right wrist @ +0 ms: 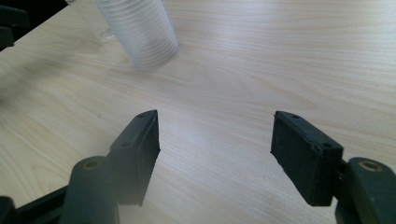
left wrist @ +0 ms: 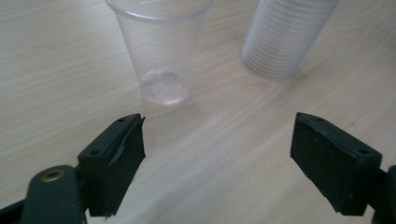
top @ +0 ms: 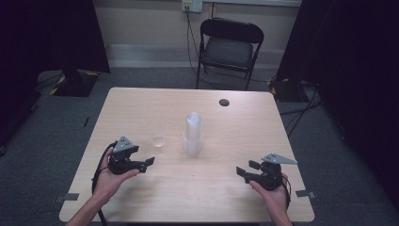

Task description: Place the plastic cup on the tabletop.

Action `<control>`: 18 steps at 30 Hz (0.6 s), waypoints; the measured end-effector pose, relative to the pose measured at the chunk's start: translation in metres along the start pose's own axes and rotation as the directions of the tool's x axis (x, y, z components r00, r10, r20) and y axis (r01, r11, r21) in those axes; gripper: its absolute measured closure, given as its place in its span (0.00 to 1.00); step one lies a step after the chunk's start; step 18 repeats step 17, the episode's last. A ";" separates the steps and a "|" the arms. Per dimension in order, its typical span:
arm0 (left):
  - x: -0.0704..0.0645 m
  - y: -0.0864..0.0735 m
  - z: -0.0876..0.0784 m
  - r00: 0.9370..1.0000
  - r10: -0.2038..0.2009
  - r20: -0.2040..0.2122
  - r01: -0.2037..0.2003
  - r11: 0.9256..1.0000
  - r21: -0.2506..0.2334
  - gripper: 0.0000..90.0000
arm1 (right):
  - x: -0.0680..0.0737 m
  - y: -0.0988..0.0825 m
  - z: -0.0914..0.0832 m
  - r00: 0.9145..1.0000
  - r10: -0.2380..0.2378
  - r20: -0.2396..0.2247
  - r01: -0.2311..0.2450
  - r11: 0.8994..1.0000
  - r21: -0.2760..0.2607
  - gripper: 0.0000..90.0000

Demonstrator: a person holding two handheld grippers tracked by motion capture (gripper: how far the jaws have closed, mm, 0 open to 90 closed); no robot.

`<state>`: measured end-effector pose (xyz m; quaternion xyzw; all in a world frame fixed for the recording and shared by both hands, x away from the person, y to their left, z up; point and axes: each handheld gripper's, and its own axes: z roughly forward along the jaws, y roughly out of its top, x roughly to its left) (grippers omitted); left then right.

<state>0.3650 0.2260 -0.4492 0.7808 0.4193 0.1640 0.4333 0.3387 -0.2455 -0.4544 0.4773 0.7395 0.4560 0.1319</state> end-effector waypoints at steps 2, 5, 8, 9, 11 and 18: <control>-0.006 -0.006 -0.005 1.000 -0.013 0.011 0.013 1.000 -0.009 0.18 | -0.001 -0.001 0.000 1.000 0.002 0.005 -0.002 1.000 -0.001 0.36; -0.015 -0.020 -0.007 0.999 -0.033 0.028 0.033 0.999 0.001 0.17 | -0.003 -0.002 0.000 1.000 0.004 0.015 -0.004 1.000 -0.001 0.35; -0.018 -0.023 -0.006 1.000 0.011 0.019 -0.011 0.999 0.031 0.18 | -0.005 -0.003 0.002 1.000 0.001 0.020 -0.001 1.000 0.005 0.35; -0.020 -0.024 -0.007 1.000 0.022 0.023 -0.022 0.999 0.025 0.18 | -0.005 -0.003 0.003 1.000 0.001 0.022 -0.001 1.000 0.008 0.35; -0.020 -0.028 -0.010 0.999 0.029 0.027 -0.030 0.999 0.013 0.18 | -0.003 -0.005 0.006 0.999 -0.023 0.037 0.022 0.999 0.023 0.33; -0.020 -0.038 -0.006 0.999 0.043 0.014 -0.043 0.998 0.048 0.18 | -0.002 -0.007 0.016 0.995 -0.071 0.075 0.067 0.996 0.065 0.30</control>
